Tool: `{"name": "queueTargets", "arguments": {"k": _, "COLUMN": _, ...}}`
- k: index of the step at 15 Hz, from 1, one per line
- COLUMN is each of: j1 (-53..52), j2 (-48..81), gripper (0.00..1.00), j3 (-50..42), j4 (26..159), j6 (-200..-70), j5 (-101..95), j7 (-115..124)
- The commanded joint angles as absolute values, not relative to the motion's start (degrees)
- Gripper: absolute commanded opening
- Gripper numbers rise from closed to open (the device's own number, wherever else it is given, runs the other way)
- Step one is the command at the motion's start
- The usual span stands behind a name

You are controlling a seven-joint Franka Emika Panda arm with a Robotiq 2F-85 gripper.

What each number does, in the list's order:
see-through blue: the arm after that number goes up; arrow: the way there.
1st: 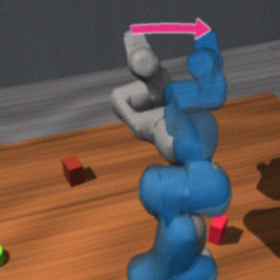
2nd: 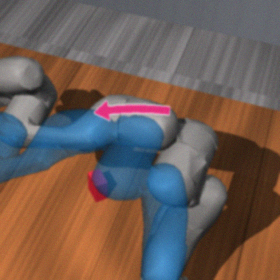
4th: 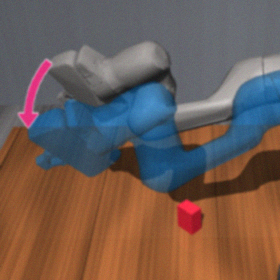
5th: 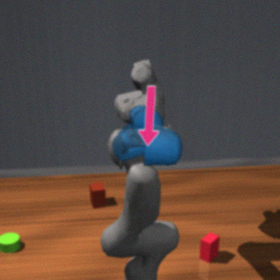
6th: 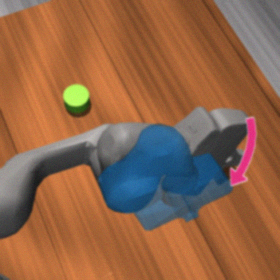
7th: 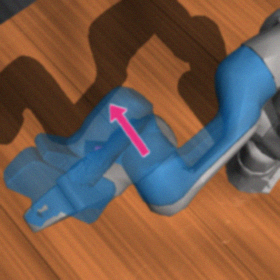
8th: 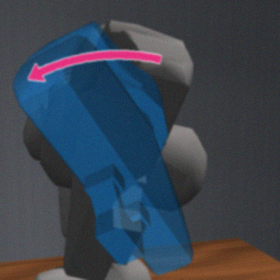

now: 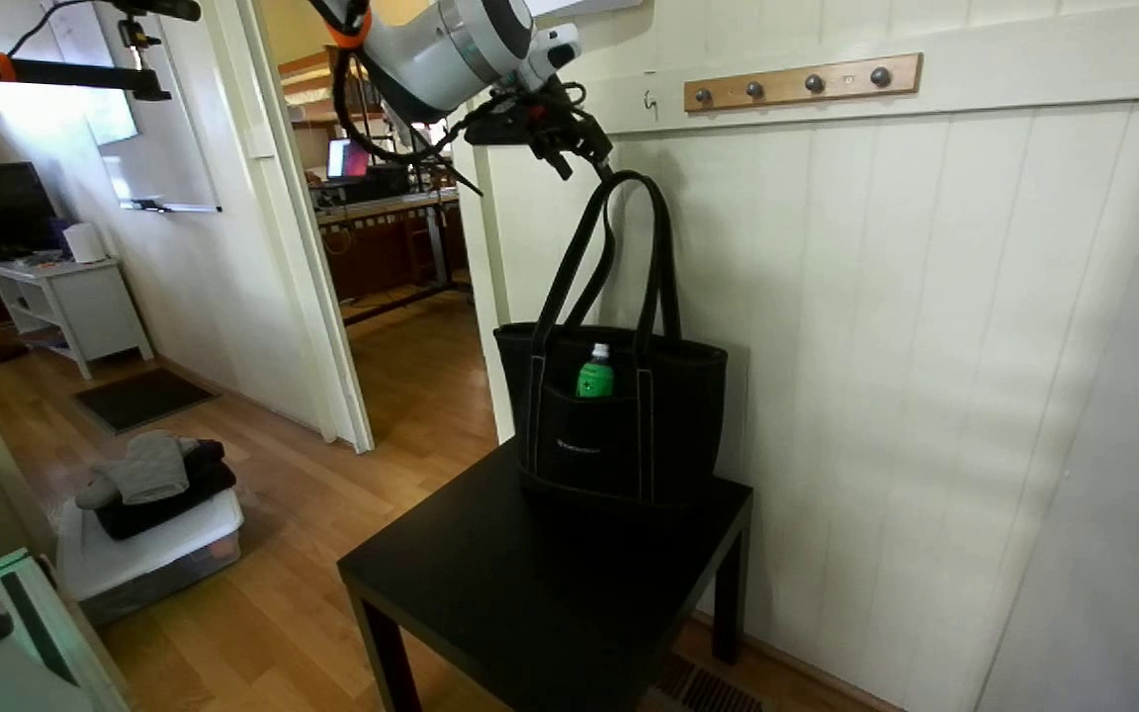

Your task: Take the green bottle out of the black bag.

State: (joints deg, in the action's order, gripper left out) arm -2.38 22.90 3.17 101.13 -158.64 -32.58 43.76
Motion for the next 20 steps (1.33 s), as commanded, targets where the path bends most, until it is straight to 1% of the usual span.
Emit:
{"name": "queueTargets", "arguments": {"k": 1, "j1": -4.97, "j2": 27.90, "gripper": 1.00, "j3": 0.62, "j4": 95.30, "j6": -159.68, "j5": -35.50, "j7": 48.23}}
{"name": "queueTargets", "arguments": {"k": 9, "j1": -6.34, "j2": 34.85, "gripper": 1.00, "j3": 0.09, "j4": 86.26, "j6": -158.83, "j5": -33.63, "j7": 47.65}}
{"name": "queueTargets", "arguments": {"k": 10, "j1": -6.37, "j2": 35.48, "gripper": 0.95, "j3": 0.16, "j4": 85.45, "j6": -158.76, "j5": -33.57, "j7": 47.54}}
{"name": "queueTargets", "arguments": {"k": 11, "j1": -9.60, "j2": 35.98, "gripper": 0.84, "j3": -3.74, "j4": 85.01, "j6": -159.69, "j5": -29.15, "j7": 44.70}}
{"name": "queueTargets", "arguments": {"k": 12, "j1": -10.07, "j2": 36.53, "gripper": 0.71, "j3": -4.30, "j4": 84.38, "j6": -159.48, "j5": -28.02, "j7": 44.24}}
{"name": "queueTargets", "arguments": {"k": 13, "j1": -10.93, "j2": 36.99, "gripper": 0.70, "j3": -5.35, "j4": 83.85, "j6": -159.45, "j5": -26.72, "j7": 43.53}}
{"name": "queueTargets", "arguments": {"k": 14, "j1": -11.69, "j2": 37.39, "gripper": 0.64, "j3": -6.23, "j4": 83.47, "j6": -159.52, "j5": -25.60, "j7": 43.06}}
{"name": "queueTargets", "arguments": {"k": 15, "j1": -12.29, "j2": 37.66, "gripper": 0.53, "j3": -6.88, "j4": 83.08, "j6": -159.43, "j5": -24.50, "j7": 42.47}}
{"name": "queueTargets", "arguments": {"k": 17, "j1": -13.18, "j2": 38.19, "gripper": 0.37, "j3": -7.89, "j4": 82.57, "j6": -159.46, "j5": -22.49, "j7": 41.34}}
{"name": "queueTargets", "arguments": {"k": 20, "j1": -13.59, "j2": 38.29, "gripper": 0.15, "j3": -8.45, "j4": 82.44, "j6": -159.48, "j5": -19.93, "j7": 39.44}}
